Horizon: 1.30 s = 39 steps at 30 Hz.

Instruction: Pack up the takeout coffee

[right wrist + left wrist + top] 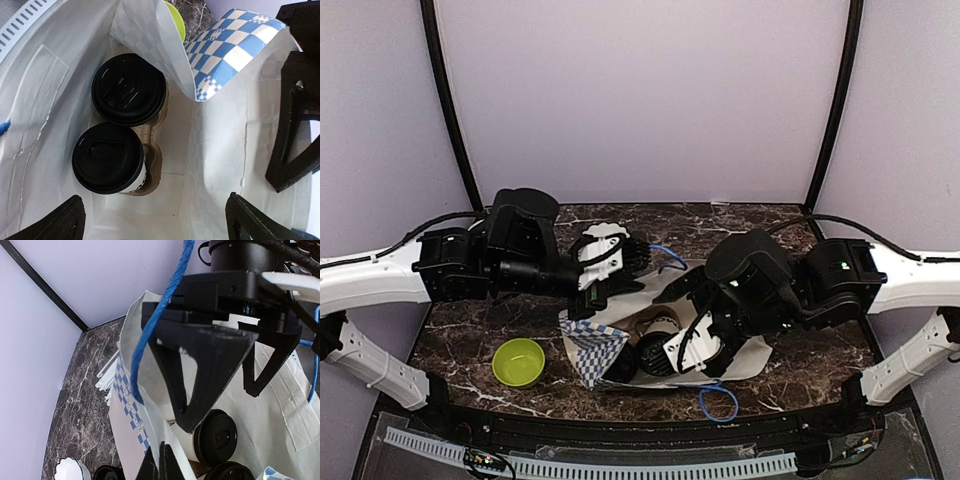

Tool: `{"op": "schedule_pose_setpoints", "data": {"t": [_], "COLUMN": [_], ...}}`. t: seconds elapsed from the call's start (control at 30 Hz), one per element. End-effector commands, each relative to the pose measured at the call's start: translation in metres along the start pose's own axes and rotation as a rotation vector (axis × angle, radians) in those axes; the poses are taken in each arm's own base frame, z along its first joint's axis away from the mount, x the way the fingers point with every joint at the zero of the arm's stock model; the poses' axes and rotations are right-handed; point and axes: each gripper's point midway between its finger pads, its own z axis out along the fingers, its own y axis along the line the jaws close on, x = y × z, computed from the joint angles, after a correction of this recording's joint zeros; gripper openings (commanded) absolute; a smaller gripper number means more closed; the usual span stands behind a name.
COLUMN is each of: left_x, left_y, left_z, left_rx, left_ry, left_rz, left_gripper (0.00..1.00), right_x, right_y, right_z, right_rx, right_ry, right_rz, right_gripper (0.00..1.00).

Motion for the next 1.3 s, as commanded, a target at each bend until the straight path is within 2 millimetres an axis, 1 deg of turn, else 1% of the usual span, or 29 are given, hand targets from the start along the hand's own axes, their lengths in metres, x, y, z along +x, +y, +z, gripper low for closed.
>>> {"op": "schedule_pose_setpoints", "data": {"t": [0.0,0.1,0.2,0.3,0.5,0.57,0.67,0.7,0.8,0.93,1.0,1.03,1.1,1.13,1.27], "left_x": [0.003,0.012,0.022,0.034,0.048,0.054,0.058,0.061,0.070,0.082,0.085,0.087,0.090,0.093,0.095], "left_y": [0.016,0.026,0.036,0.041,0.067,0.075,0.084,0.090,0.099,0.108,0.115,0.117,0.123,0.127,0.134], "left_z": [-0.002,-0.002,-0.002,0.003,0.002,0.001,0.000,-0.001,0.000,0.002,0.002,0.001,0.000,-0.001,-0.006], "left_rx": [-0.003,0.017,0.029,0.033,-0.030,-0.051,-0.076,-0.094,-0.115,-0.131,-0.146,-0.152,-0.173,-0.189,-0.213], "left_ry": [-0.038,-0.033,-0.030,-0.001,0.017,0.024,0.030,0.036,0.057,0.082,0.087,0.092,0.104,0.110,0.110], "left_rz": [-0.061,-0.132,-0.178,-0.204,-0.271,-0.296,-0.330,-0.340,-0.391,-0.452,-0.475,-0.482,-0.494,-0.500,-0.513], "left_gripper": [0.00,0.00,0.00,0.00,0.00,0.00,0.00,0.00,0.00,0.02,0.07,0.07,0.10,0.13,0.16], "right_x": [-0.006,-0.003,0.001,0.007,0.026,0.035,0.059,0.066,0.092,0.133,0.156,0.165,0.185,0.198,0.227], "right_y": [-0.016,-0.024,-0.036,-0.053,-0.093,-0.105,-0.120,-0.124,-0.133,-0.137,-0.136,-0.135,-0.128,-0.120,-0.095], "right_z": [-0.015,-0.020,-0.026,-0.032,-0.048,-0.053,-0.059,-0.061,-0.066,-0.066,-0.064,-0.063,-0.059,-0.055,-0.046], "right_rx": [0.033,0.045,0.066,0.101,0.192,0.221,0.261,0.271,0.298,0.309,0.313,0.313,0.301,0.287,0.247], "right_ry": [-0.012,0.005,0.017,0.029,0.057,0.065,0.090,0.096,0.117,0.149,0.168,0.176,0.184,0.200,0.243], "right_rz": [0.019,0.019,0.033,0.048,0.089,0.113,0.164,0.179,0.246,0.356,0.419,0.451,0.522,0.557,0.655], "right_gripper": [0.98,0.98,0.99,0.99,0.98,0.98,0.98,0.98,0.97,0.97,0.97,0.97,0.97,0.97,0.97]}}
